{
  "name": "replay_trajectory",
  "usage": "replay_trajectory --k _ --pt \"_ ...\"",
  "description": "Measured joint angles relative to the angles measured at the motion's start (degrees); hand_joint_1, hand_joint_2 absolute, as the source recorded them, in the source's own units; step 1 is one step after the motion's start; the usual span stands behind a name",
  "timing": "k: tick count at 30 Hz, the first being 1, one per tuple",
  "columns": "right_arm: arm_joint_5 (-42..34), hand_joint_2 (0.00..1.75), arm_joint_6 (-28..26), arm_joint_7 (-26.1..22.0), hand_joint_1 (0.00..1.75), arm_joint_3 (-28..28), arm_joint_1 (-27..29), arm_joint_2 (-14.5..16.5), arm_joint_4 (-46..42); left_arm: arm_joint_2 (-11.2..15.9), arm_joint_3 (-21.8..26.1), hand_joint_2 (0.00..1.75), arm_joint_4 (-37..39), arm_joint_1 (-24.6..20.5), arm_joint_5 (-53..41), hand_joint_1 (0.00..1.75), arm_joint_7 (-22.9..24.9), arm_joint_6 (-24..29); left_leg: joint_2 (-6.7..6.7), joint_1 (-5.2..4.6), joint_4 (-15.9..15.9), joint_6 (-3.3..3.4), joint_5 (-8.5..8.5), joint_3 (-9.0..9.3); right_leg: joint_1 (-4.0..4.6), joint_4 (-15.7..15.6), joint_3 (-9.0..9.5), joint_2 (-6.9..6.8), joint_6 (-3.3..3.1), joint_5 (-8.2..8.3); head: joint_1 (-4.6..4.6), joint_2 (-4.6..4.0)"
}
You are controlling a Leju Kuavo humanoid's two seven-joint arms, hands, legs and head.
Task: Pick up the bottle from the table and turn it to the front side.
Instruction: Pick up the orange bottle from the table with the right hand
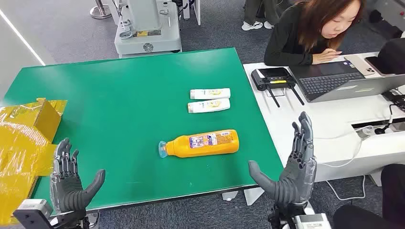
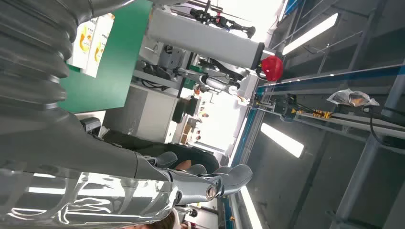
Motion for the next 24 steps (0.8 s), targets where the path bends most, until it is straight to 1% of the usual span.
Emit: replay_trajectory --k 15,24 --pt "2.44 1.75 -0.18 1.49 0.00 -0.02 0.63 1.93 -1.51 -0.01 0.07 1.75 0.00 -1.03 0.31 0.00 -0.01 -1.62 0.01 0.00 0.00 0.00 -0.02 0.00 0.00 0.00 -0.01 0.01 0.00 -0.01 0.00 0.00" --pt "2.59 1.75 -0.27 1.85 0.00 -0.02 1.53 2.23 -2.42 -0.02 0.09 1.75 0.00 -1.05 0.15 0.00 -0.01 -1.77 0.01 0.00 0.00 0.00 -0.02 0.00 0.00 0.00 -0.01 0.01 0.00 -0.01 0.00 0.00"
